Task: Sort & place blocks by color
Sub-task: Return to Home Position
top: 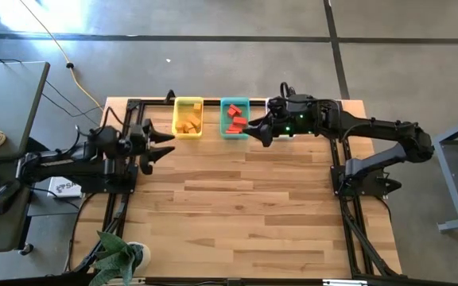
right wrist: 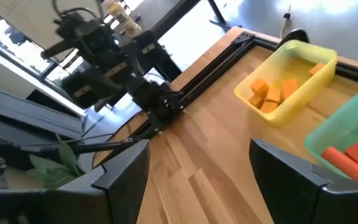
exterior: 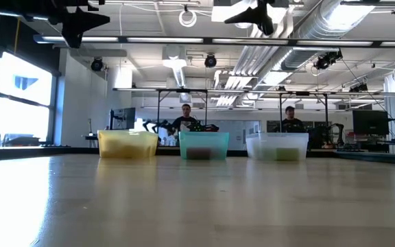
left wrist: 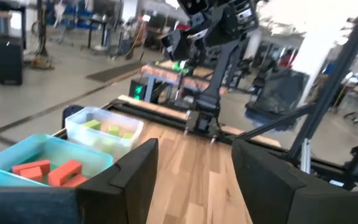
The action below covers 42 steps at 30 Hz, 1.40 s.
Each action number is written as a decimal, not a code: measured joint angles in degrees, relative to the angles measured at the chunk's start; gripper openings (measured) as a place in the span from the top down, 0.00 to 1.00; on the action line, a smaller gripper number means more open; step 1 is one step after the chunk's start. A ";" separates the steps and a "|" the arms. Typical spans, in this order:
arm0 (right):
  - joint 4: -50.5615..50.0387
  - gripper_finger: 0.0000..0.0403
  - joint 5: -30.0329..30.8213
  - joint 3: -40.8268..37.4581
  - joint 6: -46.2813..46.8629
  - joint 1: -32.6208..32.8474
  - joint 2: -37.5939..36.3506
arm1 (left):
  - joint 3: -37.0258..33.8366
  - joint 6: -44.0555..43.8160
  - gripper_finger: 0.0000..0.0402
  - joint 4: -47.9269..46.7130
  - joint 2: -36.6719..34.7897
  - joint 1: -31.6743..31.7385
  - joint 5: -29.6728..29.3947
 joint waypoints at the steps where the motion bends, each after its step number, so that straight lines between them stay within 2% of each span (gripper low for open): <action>1: -0.04 0.36 -0.04 0.00 0.00 0.19 0.00 | -1.60 0.03 0.52 0.72 -1.68 -0.24 -0.02; 8: -0.09 0.36 -0.04 0.00 -0.37 -0.37 -0.19 | -11.29 1.51 0.52 4.47 -10.77 -0.57 -2.44; 13: -1.17 0.36 -1.20 0.00 -5.25 -2.03 -3.20 | -18.72 1.35 0.52 8.56 -14.66 -0.57 -4.72; 18: -4.84 0.36 -1.00 -0.02 -12.56 -5.23 -10.07 | -23.49 -0.50 0.52 12.37 -16.40 -0.57 -4.74; 24: -14.26 0.36 0.89 -0.03 -19.91 -10.50 -21.55 | -23.72 -2.51 0.53 4.56 -16.34 -0.52 -5.86; 27: -17.60 0.36 1.24 -1.29 -21.99 -10.88 -27.04 | -23.72 -6.40 0.53 4.45 -15.81 -0.44 -6.29; 29: -18.69 0.36 1.53 -3.71 -22.40 -10.81 -30.77 | -23.72 -8.45 0.53 4.38 -15.70 -0.44 -6.71; 33: -14.38 0.36 3.46 -13.07 -21.33 -10.17 -38.49 | -23.72 -7.99 0.53 4.40 -15.70 -0.44 -6.97; 42: -3.58 0.36 2.89 -34.84 -19.58 -8.08 -53.08 | -23.69 6.07 0.53 4.42 -15.70 -0.44 -7.31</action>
